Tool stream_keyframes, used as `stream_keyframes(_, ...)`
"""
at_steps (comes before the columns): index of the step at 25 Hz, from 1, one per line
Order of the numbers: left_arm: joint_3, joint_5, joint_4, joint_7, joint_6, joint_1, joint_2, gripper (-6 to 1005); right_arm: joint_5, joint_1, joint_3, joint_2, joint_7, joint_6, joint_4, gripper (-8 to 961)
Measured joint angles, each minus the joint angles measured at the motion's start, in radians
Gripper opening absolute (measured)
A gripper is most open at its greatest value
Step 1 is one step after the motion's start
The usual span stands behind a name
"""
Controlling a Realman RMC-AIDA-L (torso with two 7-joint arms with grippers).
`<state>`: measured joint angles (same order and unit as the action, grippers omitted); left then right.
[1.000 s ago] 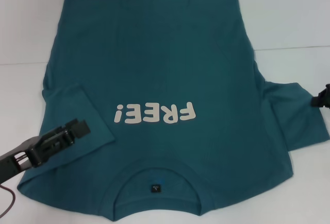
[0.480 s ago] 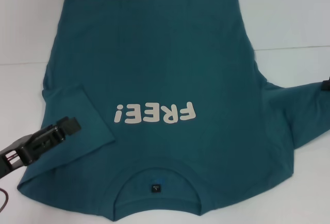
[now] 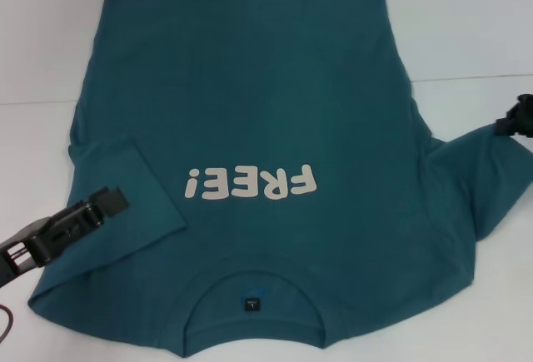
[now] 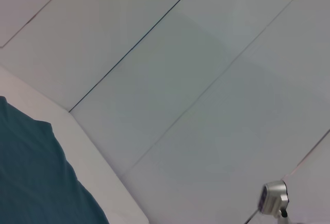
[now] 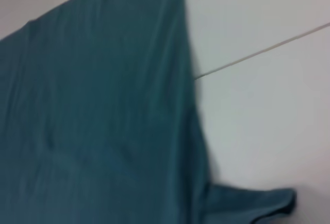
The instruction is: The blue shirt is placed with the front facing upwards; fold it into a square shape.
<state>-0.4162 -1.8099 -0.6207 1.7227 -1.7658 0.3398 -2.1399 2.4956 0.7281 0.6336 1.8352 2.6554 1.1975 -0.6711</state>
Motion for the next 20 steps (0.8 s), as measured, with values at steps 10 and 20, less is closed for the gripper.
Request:
stream_keyframes(10, 0.014, 0.003, 0.003, 0.000, -0.002, -0.001, 0.000, 721, 0.091, 0.093, 0.016, 0.019, -0.002, 0.111, -0.044, 16)
stream_keyframes(20, 0.017, 0.010, 0.003, 0.000, -0.002, 0.000, -0.001, 720, 0.120, 0.114, 0.044, 0.024, 0.018, 0.141, -0.103, 16)
